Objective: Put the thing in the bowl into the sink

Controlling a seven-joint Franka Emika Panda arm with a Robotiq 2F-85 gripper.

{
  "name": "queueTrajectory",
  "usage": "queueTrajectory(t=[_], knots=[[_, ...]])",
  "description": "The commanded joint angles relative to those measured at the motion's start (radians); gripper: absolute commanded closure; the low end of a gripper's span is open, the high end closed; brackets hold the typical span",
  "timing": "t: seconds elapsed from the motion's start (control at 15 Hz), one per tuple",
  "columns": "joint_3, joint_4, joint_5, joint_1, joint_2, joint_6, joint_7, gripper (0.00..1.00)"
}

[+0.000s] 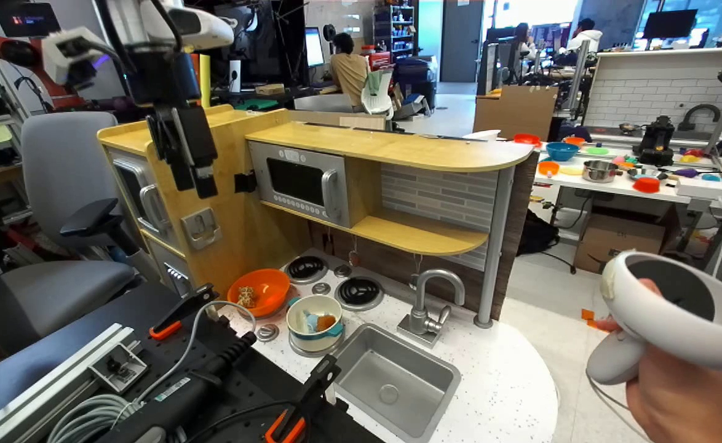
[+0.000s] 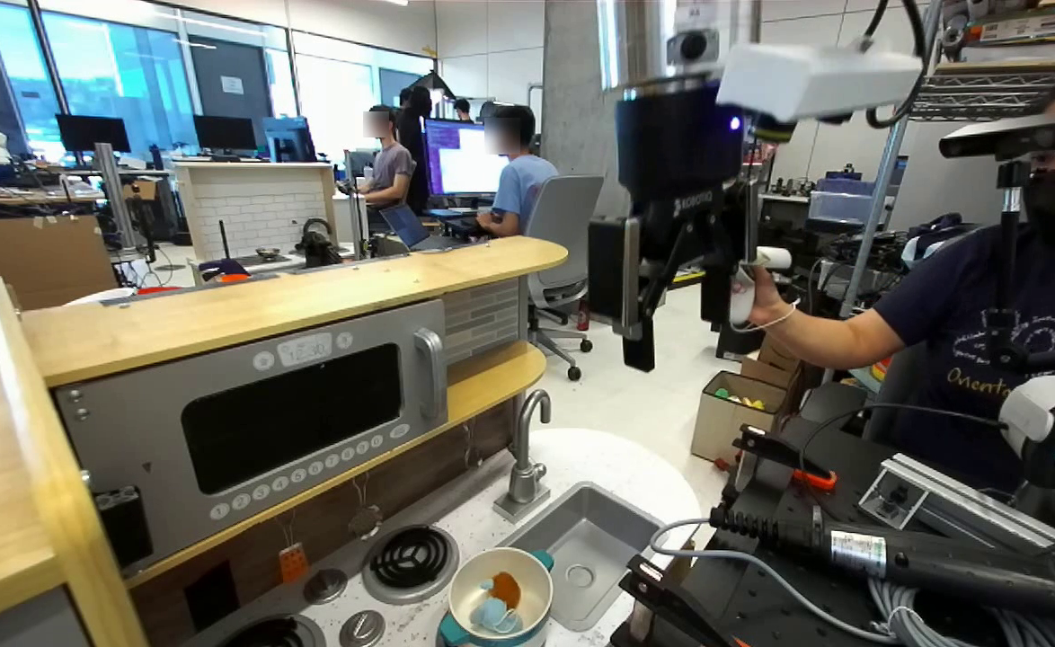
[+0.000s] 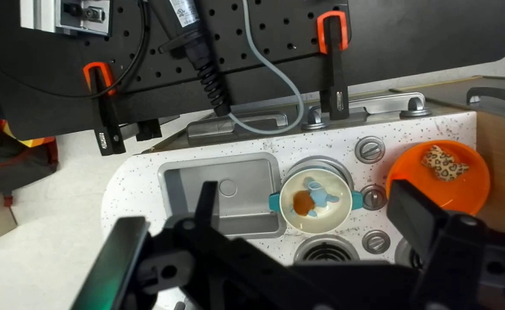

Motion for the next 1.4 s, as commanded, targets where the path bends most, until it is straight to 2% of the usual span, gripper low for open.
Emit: queueTrajectory(t=[0.0,0.4,0.6,1.0,1.33], knots=[[-0.010,0.013,-0.065,0.009,0.173,0.129,0.033,0.00],[-0.093,0.079,-0.197,0.043,0.448,0.302,0.080,0.00],[-0.165,0.149,-0.235,0.096,0.572,0.332,0.079,0.00],[-0.290,0.319,-0.230,0.213,0.792,0.367,0.058,0.00],[-0.382,0.438,-0.242,0.309,0.945,0.472,0.045,0.00]])
